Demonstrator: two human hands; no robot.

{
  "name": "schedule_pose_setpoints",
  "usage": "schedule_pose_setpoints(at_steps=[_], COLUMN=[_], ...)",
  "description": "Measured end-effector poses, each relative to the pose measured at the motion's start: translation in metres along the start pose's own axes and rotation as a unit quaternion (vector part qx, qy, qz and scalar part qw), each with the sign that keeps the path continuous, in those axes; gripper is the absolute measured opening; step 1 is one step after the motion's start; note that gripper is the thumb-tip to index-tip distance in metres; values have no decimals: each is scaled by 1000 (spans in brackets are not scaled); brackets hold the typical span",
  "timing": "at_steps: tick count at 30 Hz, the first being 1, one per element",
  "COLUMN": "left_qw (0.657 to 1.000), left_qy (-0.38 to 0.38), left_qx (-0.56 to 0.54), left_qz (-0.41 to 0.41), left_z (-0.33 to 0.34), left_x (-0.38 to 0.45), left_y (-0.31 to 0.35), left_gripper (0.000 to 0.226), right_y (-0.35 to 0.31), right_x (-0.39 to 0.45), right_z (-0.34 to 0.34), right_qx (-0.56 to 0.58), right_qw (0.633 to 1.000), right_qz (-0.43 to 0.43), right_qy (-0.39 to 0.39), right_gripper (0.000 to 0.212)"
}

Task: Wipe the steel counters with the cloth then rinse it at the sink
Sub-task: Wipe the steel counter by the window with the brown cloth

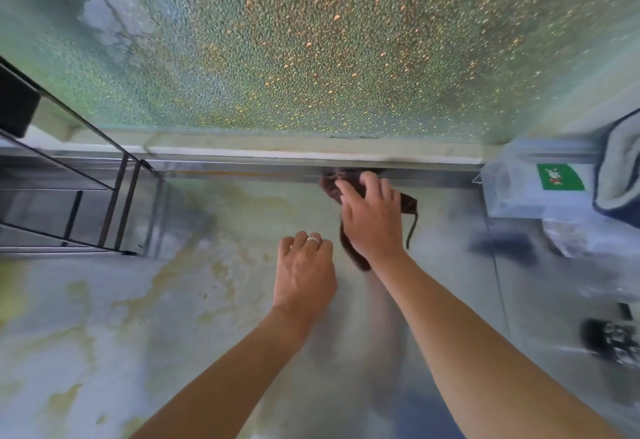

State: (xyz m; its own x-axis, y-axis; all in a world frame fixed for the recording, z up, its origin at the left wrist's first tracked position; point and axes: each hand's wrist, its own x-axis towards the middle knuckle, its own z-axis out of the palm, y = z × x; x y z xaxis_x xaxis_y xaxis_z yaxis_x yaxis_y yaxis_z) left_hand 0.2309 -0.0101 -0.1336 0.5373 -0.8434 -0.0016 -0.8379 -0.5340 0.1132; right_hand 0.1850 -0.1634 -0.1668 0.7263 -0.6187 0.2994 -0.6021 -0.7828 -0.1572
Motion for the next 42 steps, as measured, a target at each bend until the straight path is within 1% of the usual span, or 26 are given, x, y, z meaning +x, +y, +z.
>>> schedule_pose_setpoints(at_steps=[3,8,10,12,16,20,24,28,33,35,40,42], left_qw=[1000,1000,999,999,998,998,998,999,997,997,996,996], left_qy=[0,2,1,5,29,29,26,4,-5,-6,-6,-5], left_qx=[-8,3,5,-2,-36,-39,-37,-12,-10,-16,-29,-40], left_qz=[1,-29,-41,-38,-37,-31,-44,-49,-72,-75,-79,-79], left_z=[0,0,1,2,2,4,1,0,-1,-2,-2,-3], left_x=[5,7,8,7,6,7,11,14,18,19,18,18], left_y=[0,-8,-11,-11,-14,-19,-15,-12,-9,-8,-9,-10], left_gripper=[12,13,14,16,20,21,22,20,19,19,18,18], right_y=[27,15,4,-11,-50,-53,-51,-24,48,64,50,42], right_x=[-4,-5,-4,0,16,19,19,14,-3,-7,-8,-6], right_z=[-2,5,8,12,23,23,21,11,-7,-10,-3,-1], right_qx=[9,41,55,69,95,99,92,77,53,46,62,61], right_qw=[1000,996,997,997,995,995,995,996,999,999,996,997], right_qz=[16,72,56,20,-12,-27,-33,-37,10,18,58,45], right_qy=[3,25,21,7,-15,-19,-22,-11,4,9,29,21], right_gripper=[28,27,30,32,32,32,32,32,31,32,30,30])
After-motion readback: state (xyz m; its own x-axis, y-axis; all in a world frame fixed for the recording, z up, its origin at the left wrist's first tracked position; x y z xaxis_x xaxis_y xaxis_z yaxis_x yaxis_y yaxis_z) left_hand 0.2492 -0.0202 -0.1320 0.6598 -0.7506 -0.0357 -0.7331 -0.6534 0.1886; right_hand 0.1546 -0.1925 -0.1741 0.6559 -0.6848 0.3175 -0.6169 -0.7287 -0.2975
